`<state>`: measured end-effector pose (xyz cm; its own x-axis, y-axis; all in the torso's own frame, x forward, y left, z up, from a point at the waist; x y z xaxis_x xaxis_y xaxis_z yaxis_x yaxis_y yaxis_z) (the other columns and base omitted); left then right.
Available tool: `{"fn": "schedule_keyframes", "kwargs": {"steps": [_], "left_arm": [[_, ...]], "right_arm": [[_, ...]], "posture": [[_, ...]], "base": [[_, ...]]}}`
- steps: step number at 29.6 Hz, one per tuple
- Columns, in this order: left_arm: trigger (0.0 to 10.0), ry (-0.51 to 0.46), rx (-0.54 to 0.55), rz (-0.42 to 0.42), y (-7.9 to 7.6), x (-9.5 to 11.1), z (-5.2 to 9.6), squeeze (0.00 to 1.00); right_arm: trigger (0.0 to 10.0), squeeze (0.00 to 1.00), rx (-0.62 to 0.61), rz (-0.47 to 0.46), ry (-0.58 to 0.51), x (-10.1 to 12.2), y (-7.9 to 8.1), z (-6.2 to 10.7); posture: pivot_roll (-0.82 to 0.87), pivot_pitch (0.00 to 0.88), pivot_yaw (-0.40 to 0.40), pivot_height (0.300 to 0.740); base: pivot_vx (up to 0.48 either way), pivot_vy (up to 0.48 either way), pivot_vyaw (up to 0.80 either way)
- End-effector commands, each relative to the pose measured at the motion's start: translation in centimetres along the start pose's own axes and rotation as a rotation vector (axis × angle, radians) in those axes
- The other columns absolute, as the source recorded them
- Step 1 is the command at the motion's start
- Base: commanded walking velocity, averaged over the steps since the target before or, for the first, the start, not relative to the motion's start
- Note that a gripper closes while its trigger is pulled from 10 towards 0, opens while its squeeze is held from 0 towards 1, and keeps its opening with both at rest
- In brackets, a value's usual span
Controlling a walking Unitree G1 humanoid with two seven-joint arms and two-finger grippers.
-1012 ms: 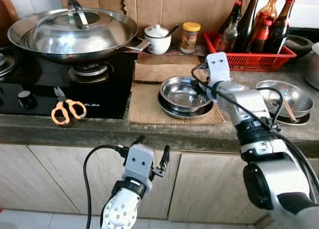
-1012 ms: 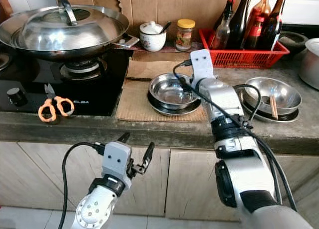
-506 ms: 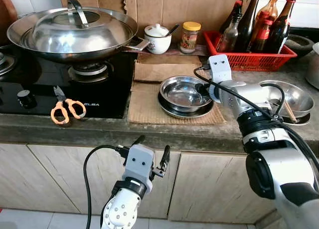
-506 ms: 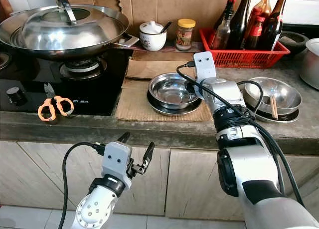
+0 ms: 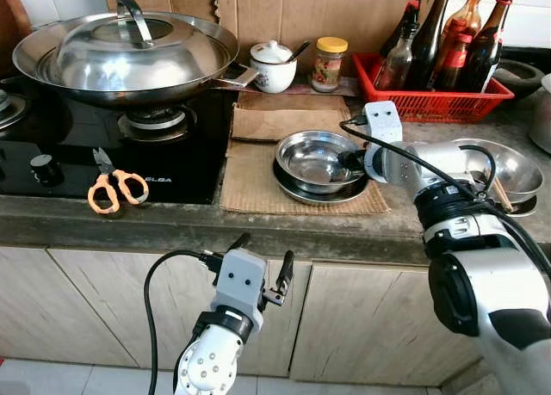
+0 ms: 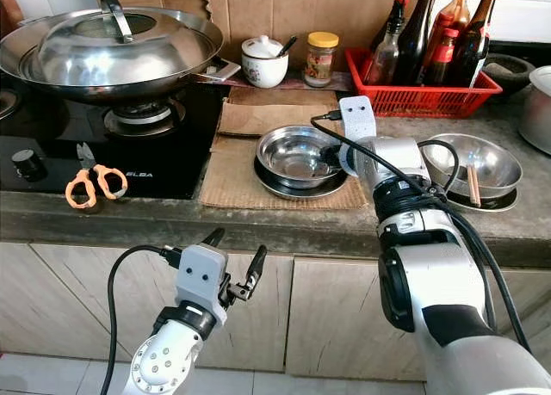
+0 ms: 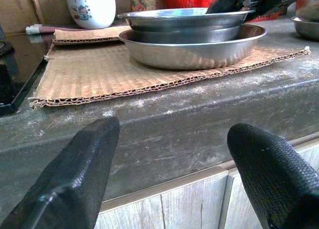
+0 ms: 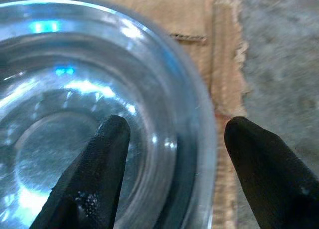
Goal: Kitchen organization
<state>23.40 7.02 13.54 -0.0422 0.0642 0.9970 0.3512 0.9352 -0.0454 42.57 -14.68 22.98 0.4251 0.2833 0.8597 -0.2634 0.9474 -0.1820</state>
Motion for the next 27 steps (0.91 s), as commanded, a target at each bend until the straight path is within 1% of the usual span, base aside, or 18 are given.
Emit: {"fn": "schedule_keyframes", "kwargs": {"steps": [1,2,3,4,5,13,14,16,19,23,25,27], "left_arm": [[10.0,0.001,-0.007,0.0,-0.1,-0.1,0.0,0.0],[10.0,0.002,-0.007,-0.001,-0.1,-0.1,0.0,0.0],[10.0,0.001,-0.007,-0.001,-0.1,-0.1,0.0,0.0],[10.0,0.001,-0.007,-0.001,-0.1,-0.1,0.0,0.0],[10.0,0.001,-0.006,-0.001,-0.1,-0.1,0.0,0.0],[10.0,-0.001,0.0,-0.002,0.0,-0.1,-0.1,0.0],[10.0,-0.002,0.0,-0.001,0.0,-0.1,-0.2,0.0],[10.0,0.0,0.002,-0.002,0.1,-0.1,-0.2,0.0],[10.0,-0.001,0.002,-0.003,0.1,-0.1,-0.2,0.0],[10.0,-0.001,0.004,-0.003,0.1,-0.1,-0.3,0.0],[10.0,-0.001,0.004,-0.003,0.1,-0.1,-0.3,0.0],[10.0,-0.002,0.008,-0.003,0.2,-0.1,-0.3,0.0]], "right_arm": [[10.0,0.0,0.0,0.008,-0.005,0.8,-0.4,0.4],[10.0,0.0,-0.004,0.008,-0.006,0.9,-0.5,0.4],[8.5,0.0,-0.007,0.011,-0.007,0.9,-0.5,0.4],[6.7,0.0,-0.006,0.012,-0.008,0.9,-0.6,0.4],[0.0,0.0,-0.007,0.018,-0.008,0.9,-0.6,0.4],[0.0,0.0,-0.002,0.008,-0.015,1.0,-0.5,0.4],[0.0,0.0,-0.012,0.019,-0.02,1.1,-0.6,0.4],[0.0,0.0,-0.008,-0.001,-0.027,1.3,-0.6,0.4],[0.0,0.0,-0.015,0.0,-0.031,1.4,-0.8,0.5],[0.0,0.0,-0.015,-0.042,-0.05,1.6,-0.9,0.5],[0.0,0.0,-0.009,-0.093,-0.096,2.2,-0.9,0.6],[0.0,0.0,0.011,-0.205,-0.22,3.7,-0.9,1.0]], "posture": [[0.04,0.061,-0.074,0.74],[0.04,0.061,-0.074,0.74],[0.04,0.061,-0.074,0.74],[0.04,0.061,-0.074,0.74],[0.04,0.061,-0.074,0.74],[0.04,0.062,-0.073,0.74],[0.04,0.061,-0.073,0.74],[0.04,0.06,-0.072,0.74],[0.04,0.059,-0.072,0.74],[0.04,0.058,-0.071,0.74],[0.04,0.058,-0.072,0.74],[0.04,0.057,-0.072,0.74]], "base": [[0.0,0.0,0.0],[0.0,0.0,0.0],[0.0,0.0,0.0],[0.0,0.0,0.0],[0.0,0.0,0.0],[0.0,0.0,0.0],[0.0,0.0,0.0],[0.0,0.0,0.0],[0.0,0.0,0.0],[0.0,0.0,0.0],[0.0,0.0,0.0],[0.0,0.0,0.0]]}}
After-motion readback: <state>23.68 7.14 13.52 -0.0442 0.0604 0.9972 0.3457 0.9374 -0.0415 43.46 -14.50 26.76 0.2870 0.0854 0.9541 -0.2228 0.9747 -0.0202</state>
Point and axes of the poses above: a point about 5 cm out from each wrist's last joint towards the gripper, its own z axis pointing back from the gripper into the wrist, its own x axis along the axis of the wrist's last joint, y = z × x, the point moved 2 cm from there along -z, pointing out of the wrist towards the gripper, and after that the axes turned 11 degrees about z, right-handed, at the moved point
